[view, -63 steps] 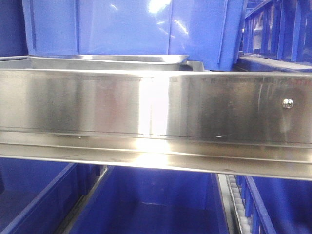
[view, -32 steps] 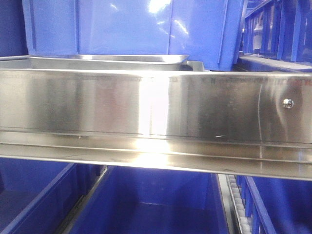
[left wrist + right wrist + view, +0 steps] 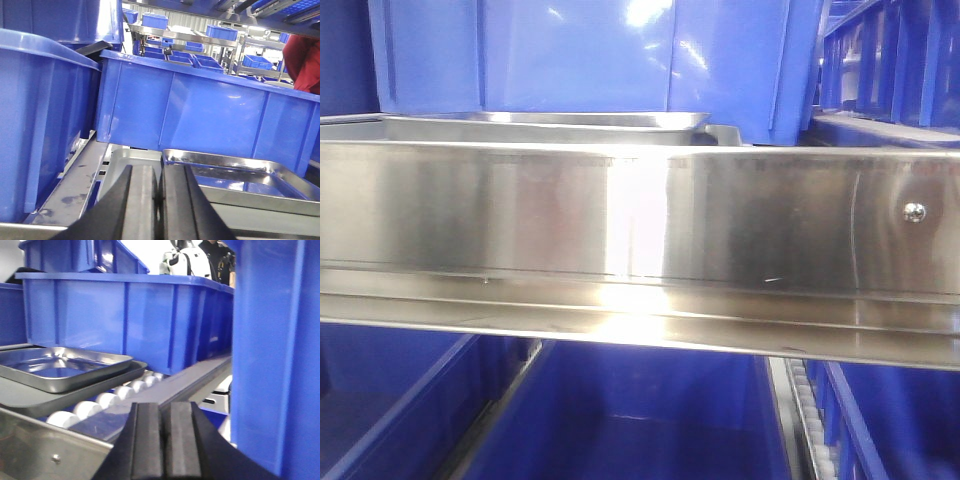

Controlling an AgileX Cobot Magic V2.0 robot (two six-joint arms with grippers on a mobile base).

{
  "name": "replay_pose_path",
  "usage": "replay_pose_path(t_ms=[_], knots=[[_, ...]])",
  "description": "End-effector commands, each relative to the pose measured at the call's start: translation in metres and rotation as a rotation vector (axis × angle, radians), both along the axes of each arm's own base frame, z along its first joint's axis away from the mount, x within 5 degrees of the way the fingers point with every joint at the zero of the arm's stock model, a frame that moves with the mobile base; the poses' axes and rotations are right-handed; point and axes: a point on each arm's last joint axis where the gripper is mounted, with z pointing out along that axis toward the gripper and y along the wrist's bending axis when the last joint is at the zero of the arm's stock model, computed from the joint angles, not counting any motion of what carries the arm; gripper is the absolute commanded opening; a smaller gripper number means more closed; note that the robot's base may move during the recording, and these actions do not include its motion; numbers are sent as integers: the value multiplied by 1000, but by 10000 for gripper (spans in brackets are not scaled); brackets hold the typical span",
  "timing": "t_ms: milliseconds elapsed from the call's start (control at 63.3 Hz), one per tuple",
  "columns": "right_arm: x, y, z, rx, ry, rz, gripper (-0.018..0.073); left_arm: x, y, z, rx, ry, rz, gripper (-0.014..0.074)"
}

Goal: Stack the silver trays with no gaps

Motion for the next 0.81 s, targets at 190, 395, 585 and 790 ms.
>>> replay_pose_path(t_ms=[190, 395, 585, 790], knots=[[1, -5, -4, -11, 45, -63, -79, -1, 0, 2, -6, -18, -3, -6], [2, -13, -15, -18, 166, -151, -79, -1, 0, 2, -6, -18, -3, -6], [1, -6, -17, -178, 154, -62, -79, -1, 0, 2, -6, -18, -3, -6], [0, -2, -12, -66, 121, -23, -79, -1, 0, 2, -6, -18, -3, -6]])
